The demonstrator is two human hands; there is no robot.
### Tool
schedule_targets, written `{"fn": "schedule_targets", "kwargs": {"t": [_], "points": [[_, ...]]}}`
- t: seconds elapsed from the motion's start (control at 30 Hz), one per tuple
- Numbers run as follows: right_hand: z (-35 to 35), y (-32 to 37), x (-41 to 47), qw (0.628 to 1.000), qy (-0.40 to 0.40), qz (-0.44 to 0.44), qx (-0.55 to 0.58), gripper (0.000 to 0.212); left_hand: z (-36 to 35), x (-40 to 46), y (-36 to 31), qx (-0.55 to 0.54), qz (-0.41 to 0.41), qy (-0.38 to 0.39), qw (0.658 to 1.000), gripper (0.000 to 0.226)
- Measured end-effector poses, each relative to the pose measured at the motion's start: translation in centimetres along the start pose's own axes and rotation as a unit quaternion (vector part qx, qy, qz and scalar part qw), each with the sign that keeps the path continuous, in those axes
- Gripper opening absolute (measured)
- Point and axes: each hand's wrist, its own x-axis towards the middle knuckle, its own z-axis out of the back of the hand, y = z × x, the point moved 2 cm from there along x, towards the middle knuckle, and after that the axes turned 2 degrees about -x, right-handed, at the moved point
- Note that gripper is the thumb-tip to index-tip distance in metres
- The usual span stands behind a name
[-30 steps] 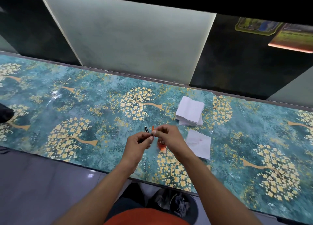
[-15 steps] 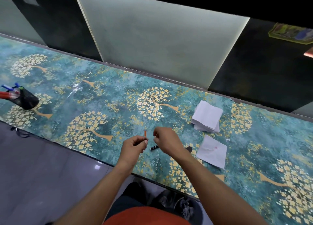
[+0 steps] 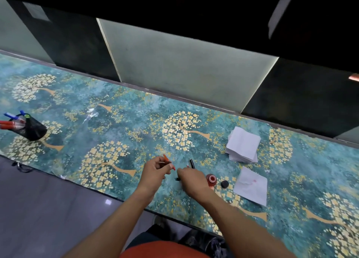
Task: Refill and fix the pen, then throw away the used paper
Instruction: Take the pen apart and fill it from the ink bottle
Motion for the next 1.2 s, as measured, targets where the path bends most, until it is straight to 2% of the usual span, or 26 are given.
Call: {"fn": "schedule_targets", "kwargs": {"t": [0.07,0.17,0.3,0.47,0.63,0.9,1.07,1.2], "points": [[0.4,-0.4,-0.4,0.990,-0.029,-0.051,0.130,0.008,-0.2,0.5,-0.8,-0.008,-0.004,0.013,1.000,0.003],[1.2,-0.5,-1.2,0.944,-0.078,-0.092,0.307,0.008,-0.5,1.3,-2.3,-0.017,-0.012,0.022,1.000,0.004],[2.1,-0.7,-2.8,0.883,-0.156,-0.137,0.421,0.017,-1.4,2.2,-3.0,-0.011,-0.030,0.044,0.999,0.004],[2.7,-0.5,-4.4,0.847,-0.221,-0.166,0.454,0.010,-2.2,2.3,-2.7,0.013,-0.062,0.094,0.994,0.010],[2.6,-0.2,-5.9,0.835,-0.243,-0.173,0.463,0.008,-2.9,1.6,-2.1,0.048,-0.090,0.134,0.986,0.007],[2.6,0.5,-6.2,0.796,-0.270,-0.149,0.521,0.011,-2.1,0.4,-2.9,0.064,-0.133,0.211,0.966,0.017],[3.5,1.5,-5.5,0.787,-0.287,-0.123,0.532,0.011,-0.8,0.3,-3.2,0.033,-0.139,0.177,0.974,0.018],[4.4,1.5,-4.3,0.816,-0.262,-0.122,0.500,0.011,0.4,0.6,-3.3,-0.006,-0.144,0.142,0.979,0.011]]}}
